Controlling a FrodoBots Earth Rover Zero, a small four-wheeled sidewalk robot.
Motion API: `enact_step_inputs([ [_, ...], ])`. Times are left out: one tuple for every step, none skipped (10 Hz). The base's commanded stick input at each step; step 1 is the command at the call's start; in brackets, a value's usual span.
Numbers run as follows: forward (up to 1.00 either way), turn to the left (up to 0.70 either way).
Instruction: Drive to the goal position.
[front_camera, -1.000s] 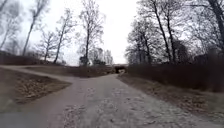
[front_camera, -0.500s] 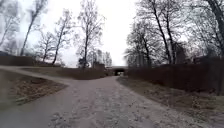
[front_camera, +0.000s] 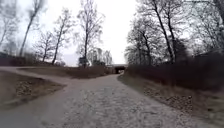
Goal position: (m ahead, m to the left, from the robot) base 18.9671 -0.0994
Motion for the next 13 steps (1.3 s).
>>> enact_step_inputs([
  [0.7, 0.01],
  [0.7, 0.04],
  [0.7, 0.13],
  [0.7, 0.18],
  [0.7, 0.18],
  [0.7, 0.16],
  [0.7, 0.05],
  [0.7, 0.0],
  [0.7, 0.0],
  [0.7, 0.0],
  [0.7, 0.0],
  [0.7, 0.0],
  [0.7, 0.0],
])
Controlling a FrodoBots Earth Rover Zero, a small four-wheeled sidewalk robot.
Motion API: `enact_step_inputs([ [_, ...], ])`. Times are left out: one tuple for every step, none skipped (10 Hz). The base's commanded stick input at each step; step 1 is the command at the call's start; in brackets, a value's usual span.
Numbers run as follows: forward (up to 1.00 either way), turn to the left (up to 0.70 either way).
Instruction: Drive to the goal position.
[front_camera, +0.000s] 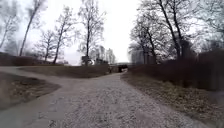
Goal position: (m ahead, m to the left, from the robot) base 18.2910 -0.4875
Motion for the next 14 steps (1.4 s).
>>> enact_step_inputs([
  [0.7, 0.0],
  [0.7, 0.11],
  [0.7, 0.2],
  [0.7, 0.26],
  [0.7, 0.26],
  [0.7, 0.1],
  [0.7, 0.0],
  [0.7, 0.0],
  [0.7, 0.0],
  [0.7, 0.0],
  [0.7, 0.0],
  [0.7, 0.0],
  [0.7, 0.0],
  [0.7, 0.0],
])
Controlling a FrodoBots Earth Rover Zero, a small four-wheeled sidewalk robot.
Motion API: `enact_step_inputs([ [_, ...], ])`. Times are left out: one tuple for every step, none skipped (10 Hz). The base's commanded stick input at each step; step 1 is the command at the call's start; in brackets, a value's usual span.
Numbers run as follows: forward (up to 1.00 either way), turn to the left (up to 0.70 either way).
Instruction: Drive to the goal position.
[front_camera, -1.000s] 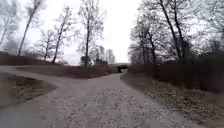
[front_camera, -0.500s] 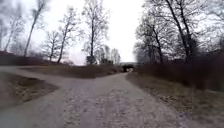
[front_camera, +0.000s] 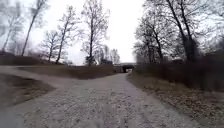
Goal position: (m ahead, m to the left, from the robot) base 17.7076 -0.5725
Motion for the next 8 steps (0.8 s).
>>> enact_step_inputs([
  [0.7, 0.02],
  [0.7, 0.09],
  [0.7, 0.12],
  [0.7, 0.04],
  [0.7, 0.01],
  [0.7, 0.0],
  [0.7, 0.0],
  [0.7, 0.0],
])
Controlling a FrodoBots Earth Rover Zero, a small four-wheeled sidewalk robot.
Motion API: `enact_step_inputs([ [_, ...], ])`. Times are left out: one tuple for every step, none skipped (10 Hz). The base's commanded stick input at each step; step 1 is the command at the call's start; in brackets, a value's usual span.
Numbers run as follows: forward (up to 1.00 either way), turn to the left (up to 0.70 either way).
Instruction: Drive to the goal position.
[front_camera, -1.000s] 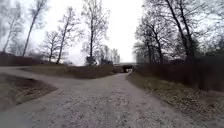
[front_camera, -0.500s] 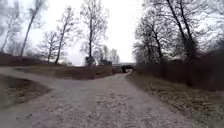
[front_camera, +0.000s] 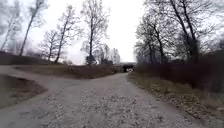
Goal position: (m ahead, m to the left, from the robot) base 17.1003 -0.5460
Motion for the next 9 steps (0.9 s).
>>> enact_step_inputs([
  [0.7, 0.0],
  [0.7, 0.0],
  [0.7, 0.0],
  [0.7, 0.0],
  [0.7, 0.0],
  [0.7, 0.0],
  [0.7, 0.0],
  [0.7, 0.03],
  [0.7, 0.12],
])
